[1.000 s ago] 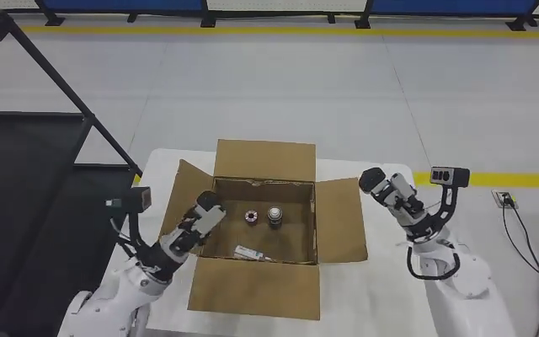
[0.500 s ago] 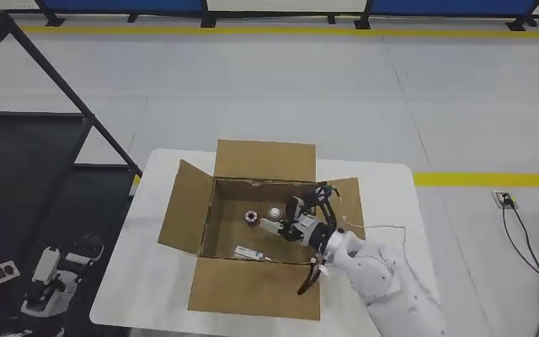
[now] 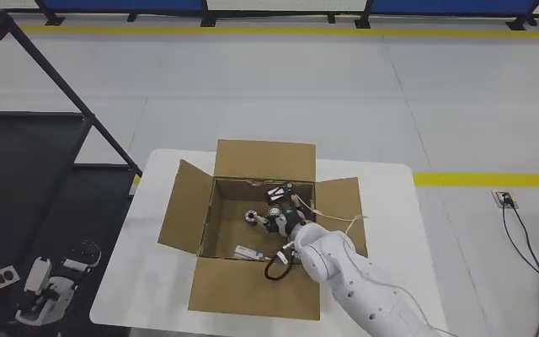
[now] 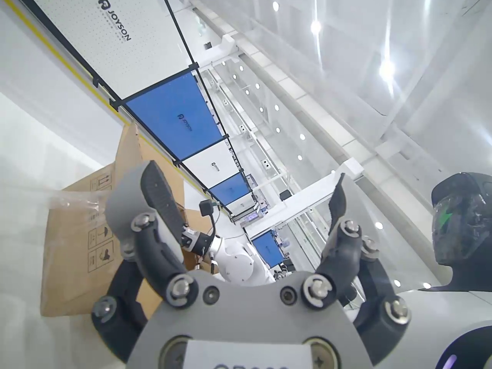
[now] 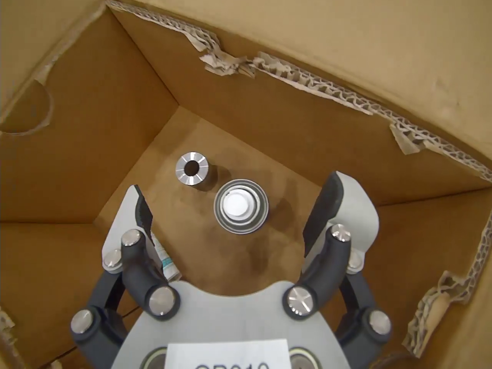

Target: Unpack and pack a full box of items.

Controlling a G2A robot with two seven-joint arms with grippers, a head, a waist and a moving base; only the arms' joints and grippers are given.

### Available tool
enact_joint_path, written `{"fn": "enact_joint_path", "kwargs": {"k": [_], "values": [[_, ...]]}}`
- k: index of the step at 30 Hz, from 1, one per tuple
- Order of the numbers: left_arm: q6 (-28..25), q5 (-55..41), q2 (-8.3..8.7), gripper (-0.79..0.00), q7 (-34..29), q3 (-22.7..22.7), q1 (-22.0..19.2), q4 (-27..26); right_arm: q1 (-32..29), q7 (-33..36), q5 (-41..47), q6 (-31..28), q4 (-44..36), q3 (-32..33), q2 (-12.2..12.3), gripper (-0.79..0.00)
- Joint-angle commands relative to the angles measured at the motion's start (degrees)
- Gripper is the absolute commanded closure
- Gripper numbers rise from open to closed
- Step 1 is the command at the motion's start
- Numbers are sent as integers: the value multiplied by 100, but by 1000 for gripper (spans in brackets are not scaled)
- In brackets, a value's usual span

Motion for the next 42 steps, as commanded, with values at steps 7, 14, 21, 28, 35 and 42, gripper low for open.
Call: {"fn": "enact_joint_path", "kwargs": {"k": [7, 14, 21, 28, 35, 42], "values": [[0, 0, 0, -785, 0, 0, 0, 0, 219, 800, -165, 447, 173, -157, -160, -148], [0, 0, 0, -785, 0, 0, 0, 0, 237, 1451, 29, 457, 100, -194, -266, 0], [0, 0, 0, -785, 0, 0, 0, 0, 150, 1254, 172, 281, -34, -57, -312, 0], [0, 0, 0, -785, 0, 0, 0, 0, 93, 1076, 29, 345, -8, -56, -376, -785], [0, 0, 0, -785, 0, 0, 0, 0, 10, 664, 629, 669, -127, 171, -500, -785], [0, 0, 0, -785, 0, 0, 0, 0, 19, 468, 952, 732, -260, 298, -552, -785]]}}
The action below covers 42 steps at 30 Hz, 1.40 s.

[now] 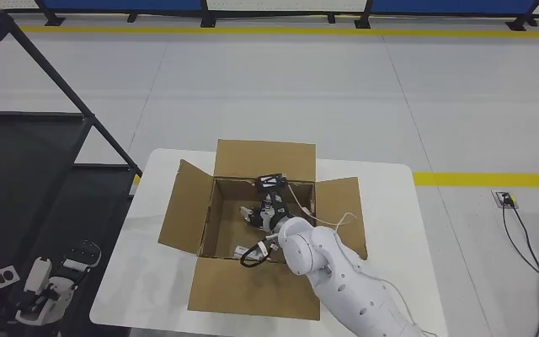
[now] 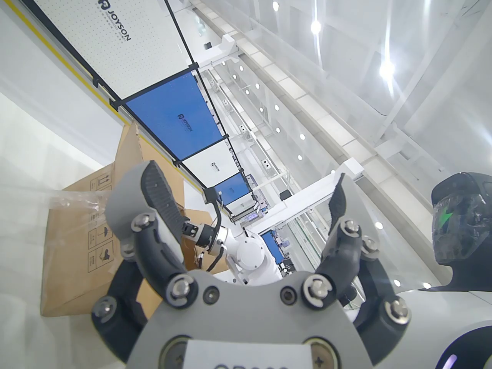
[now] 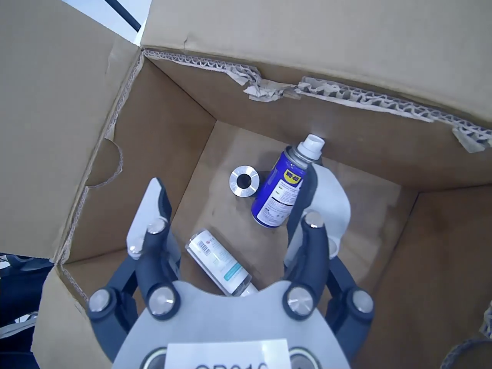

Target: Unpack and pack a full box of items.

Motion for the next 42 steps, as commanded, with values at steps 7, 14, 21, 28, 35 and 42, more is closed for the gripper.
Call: {"fn": "enact_joint_path", "kwargs": {"k": [7, 14, 21, 28, 35, 42], "values": [[0, 0, 0, -785, 0, 0, 0, 0, -43, -4, 86, -67, -14, 15, -2, -785], [0, 0, 0, -785, 0, 0, 0, 0, 505, 280, 407, 512, 1027, -197, -258, -785], [0, 0, 0, -785, 0, 0, 0, 0, 1136, 263, 914, 787, 2074, -413, -603, -785], [0, 0, 0, -785, 0, 0, 0, 0, 1509, 91, 1362, 825, 2918, -496, -888, -785], [0, 0, 0, -785, 0, 0, 0, 0, 1794, -124, 1524, 902, 3666, -587, -1134, -526], [0, 0, 0, -785, 0, 0, 0, 0, 1986, -359, 1641, 831, 4206, -601, -1325, -231]]}}
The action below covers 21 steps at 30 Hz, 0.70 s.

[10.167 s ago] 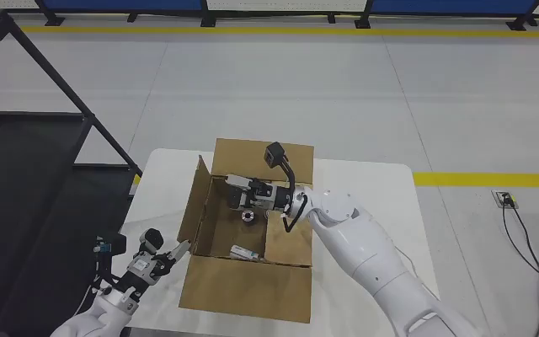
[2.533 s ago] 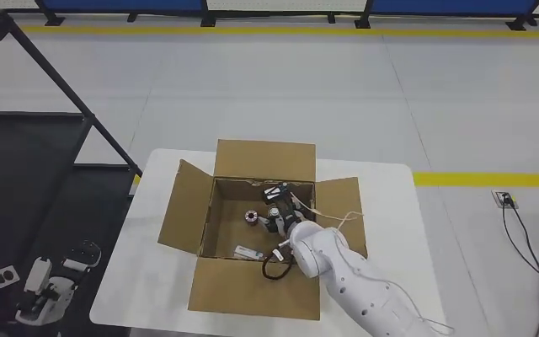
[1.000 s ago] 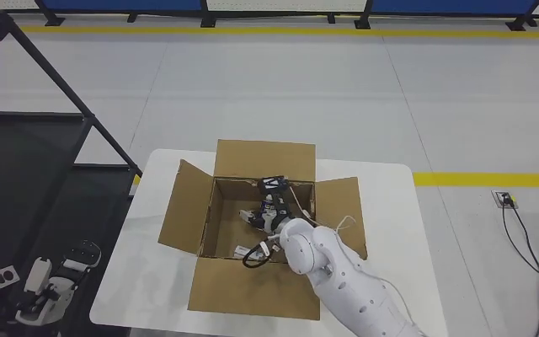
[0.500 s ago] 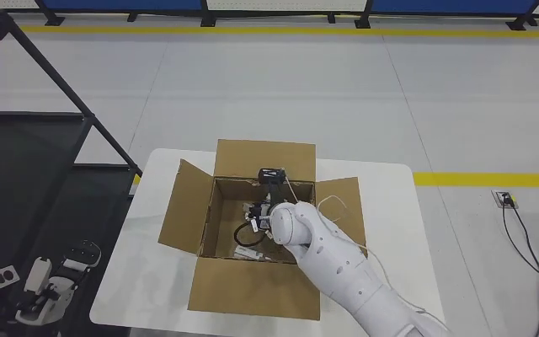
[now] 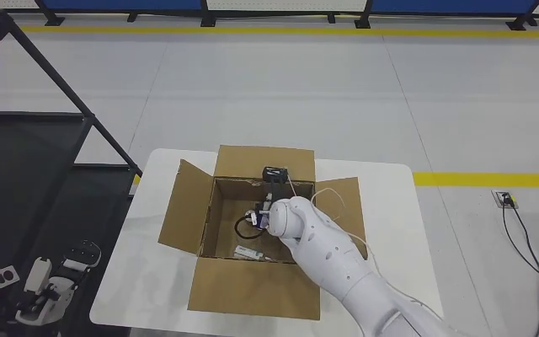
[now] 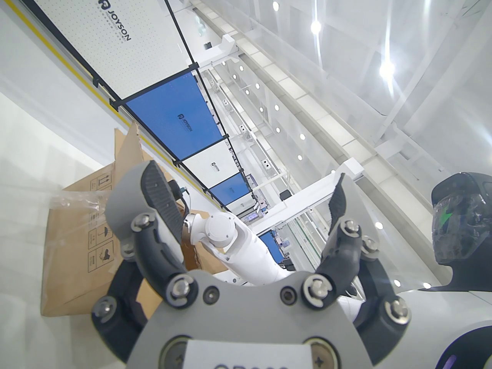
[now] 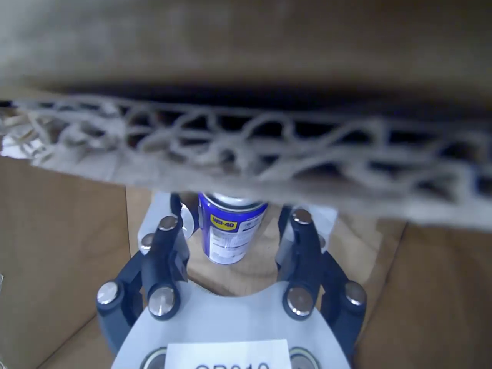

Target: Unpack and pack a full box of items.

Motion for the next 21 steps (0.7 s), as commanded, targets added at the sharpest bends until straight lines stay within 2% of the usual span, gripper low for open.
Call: {"fn": "enact_joint_path", "kwargs": {"k": [1, 2, 4, 8, 13, 21], "values": [[0, 0, 0, -785, 0, 0, 0, 0, 41, -85, 24, -3, 123, 8, -45, -169], [0, 0, 0, -785, 0, 0, 0, 0, 57, -126, 19, -2, 171, 8, -65, -86], [0, 0, 0, -785, 0, 0, 0, 0, 58, -218, -4, 23, 219, 1, -101, 0], [0, 0, 0, -785, 0, 0, 0, 0, -25, -389, -88, -24, 108, 30, -113, 0], [0, 0, 0, -785, 0, 0, 0, 0, -336, -453, -353, -78, -426, 136, 3, 0], [0, 0, 0, -785, 0, 0, 0, 0, -1452, -522, -1342, 103, -2345, 603, 455, 0]]}}
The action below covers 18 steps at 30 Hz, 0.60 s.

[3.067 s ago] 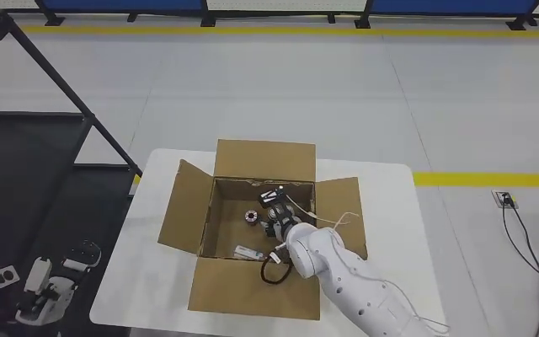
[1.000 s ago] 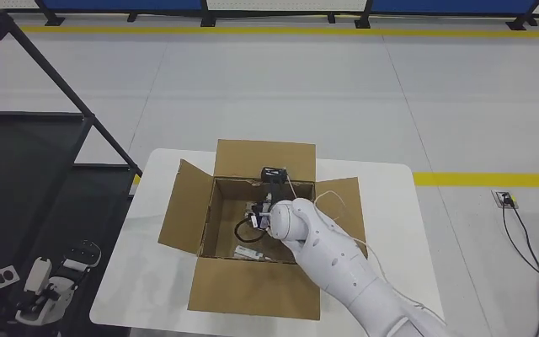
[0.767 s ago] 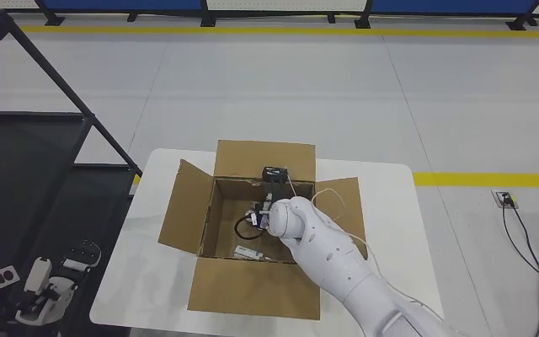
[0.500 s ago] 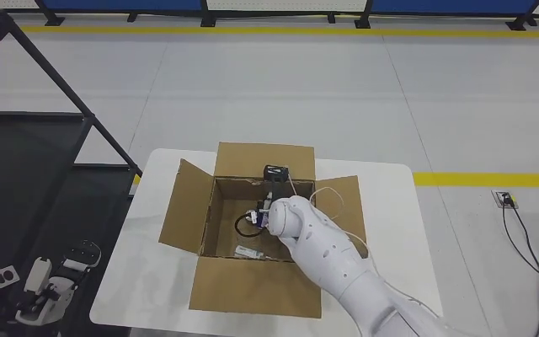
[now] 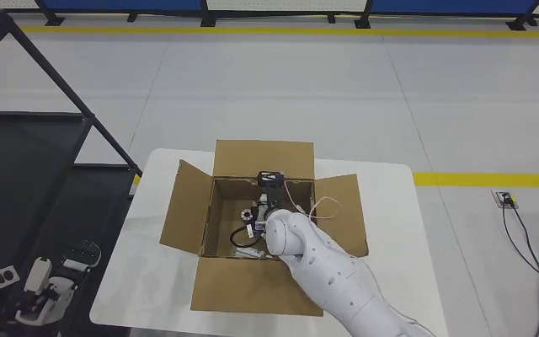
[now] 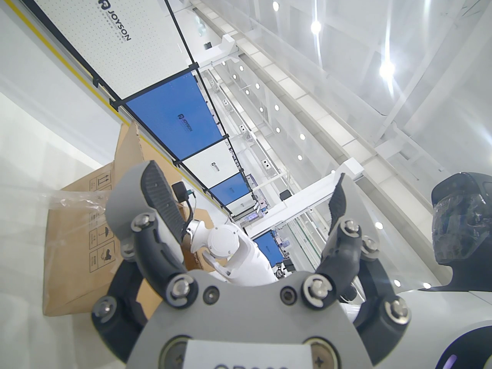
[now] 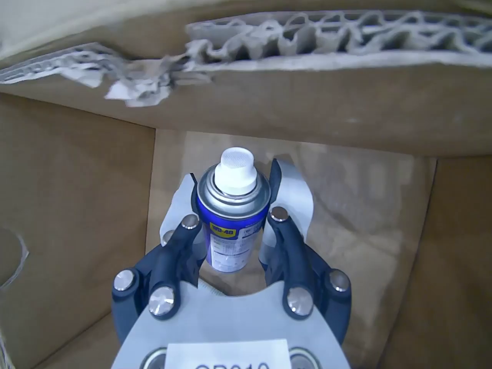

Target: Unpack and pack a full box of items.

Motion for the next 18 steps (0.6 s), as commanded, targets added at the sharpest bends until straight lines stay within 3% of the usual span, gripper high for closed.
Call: {"fn": "enact_joint_path", "kwargs": {"k": [1, 7, 12, 18], "values": [[0, 0, 0, -785, 0, 0, 0, 0, -410, -79, -339, 12, -704, 176, 137, 0], [0, 0, 0, -785, 0, 0, 0, 0, -1661, -900, -1170, -497, -2572, 756, 469, 0], [0, 0, 0, -785, 0, 0, 0, 0, -2766, -2607, -1586, -946, -3705, 1313, 641, 0], [0, 0, 0, -785, 0, 0, 0, 0, -3851, -4736, -1543, -1122, -4461, 2185, 750, 0]]}}
